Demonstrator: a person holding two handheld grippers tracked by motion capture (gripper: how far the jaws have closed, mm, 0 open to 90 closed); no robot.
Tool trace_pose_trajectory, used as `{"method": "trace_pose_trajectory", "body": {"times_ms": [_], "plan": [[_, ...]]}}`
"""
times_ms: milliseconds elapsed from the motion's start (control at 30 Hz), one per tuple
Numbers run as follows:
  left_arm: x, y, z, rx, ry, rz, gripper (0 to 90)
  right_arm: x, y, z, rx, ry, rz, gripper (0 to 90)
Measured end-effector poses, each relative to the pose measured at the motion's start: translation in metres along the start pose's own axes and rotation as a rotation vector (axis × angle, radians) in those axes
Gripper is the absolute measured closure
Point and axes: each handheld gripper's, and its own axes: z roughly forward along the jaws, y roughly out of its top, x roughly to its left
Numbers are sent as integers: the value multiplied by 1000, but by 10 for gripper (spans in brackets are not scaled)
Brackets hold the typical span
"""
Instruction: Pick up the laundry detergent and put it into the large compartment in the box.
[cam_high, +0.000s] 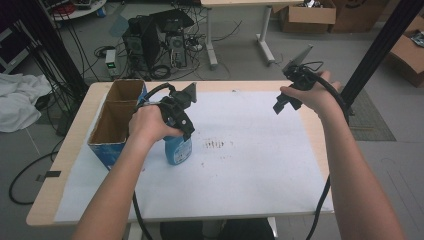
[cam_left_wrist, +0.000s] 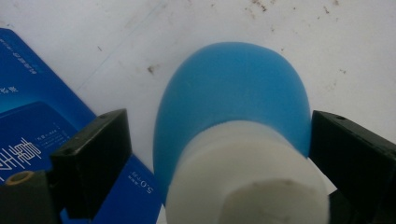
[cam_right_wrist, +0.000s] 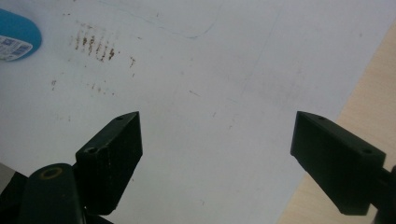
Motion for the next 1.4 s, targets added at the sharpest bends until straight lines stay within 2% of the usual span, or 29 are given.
{"method": "trace_pose_trajectory", "body": {"times_ms": [500, 600, 833, 1033, 1400], "plan": [[-1, 0, 1, 10, 6, 17, 165, 0, 0, 1, -3, 4, 4, 168], [-1, 0, 0, 6, -4, 7, 203, 0, 0, 1, -4, 7, 4, 168], [-1, 0, 0, 2, -4, 14, 257, 0, 1, 1, -7, 7, 8, 168], [-1, 1, 0, 5, -7, 12, 271, 0, 0, 1, -7, 6, 9, 168], [1, 2, -1, 3, -15, 2, 352, -1, 0, 2, -10, 7, 1, 168]]}}
